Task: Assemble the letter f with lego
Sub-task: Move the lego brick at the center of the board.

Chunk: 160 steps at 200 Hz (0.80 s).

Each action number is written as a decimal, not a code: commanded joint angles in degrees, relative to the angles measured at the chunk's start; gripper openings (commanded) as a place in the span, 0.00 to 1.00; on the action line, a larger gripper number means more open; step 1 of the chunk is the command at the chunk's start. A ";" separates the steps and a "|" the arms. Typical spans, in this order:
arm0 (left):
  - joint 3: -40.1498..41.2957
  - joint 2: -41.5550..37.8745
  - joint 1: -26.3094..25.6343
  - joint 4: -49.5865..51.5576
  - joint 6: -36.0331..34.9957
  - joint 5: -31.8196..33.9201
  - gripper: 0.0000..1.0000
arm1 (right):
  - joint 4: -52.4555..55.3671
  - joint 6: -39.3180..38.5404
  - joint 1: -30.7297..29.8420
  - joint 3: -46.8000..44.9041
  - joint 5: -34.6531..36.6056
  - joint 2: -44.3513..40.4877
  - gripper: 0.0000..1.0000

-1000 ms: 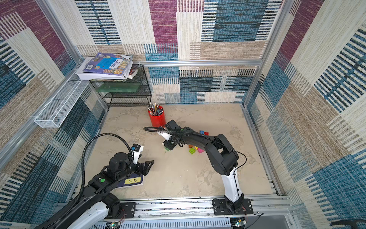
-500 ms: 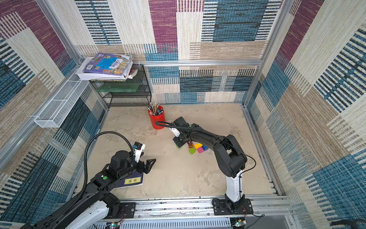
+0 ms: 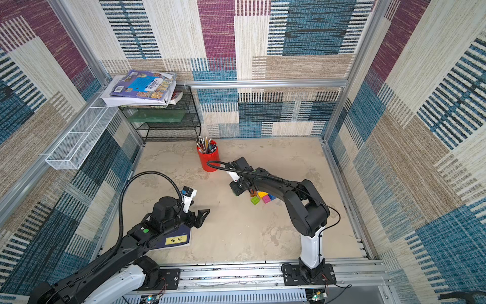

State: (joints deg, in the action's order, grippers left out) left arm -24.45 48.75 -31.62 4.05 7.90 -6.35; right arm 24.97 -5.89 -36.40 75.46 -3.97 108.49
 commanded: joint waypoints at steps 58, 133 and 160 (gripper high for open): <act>-0.61 0.35 -0.02 1.00 -0.27 -0.46 0.99 | -4.43 0.43 -1.32 -1.28 0.15 0.19 0.26; -0.47 0.11 -0.03 1.04 -0.31 -0.77 0.99 | -4.41 0.90 -2.21 -0.58 1.68 0.68 0.34; -0.43 0.01 -0.01 1.04 -0.35 -0.77 0.99 | -4.33 1.08 -2.23 -0.40 1.73 0.08 0.42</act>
State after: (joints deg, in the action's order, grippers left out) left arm -24.64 48.99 -31.66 4.60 7.90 -6.37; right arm 21.69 -5.39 -38.54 74.52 -2.90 109.16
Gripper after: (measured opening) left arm 0.991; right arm 0.391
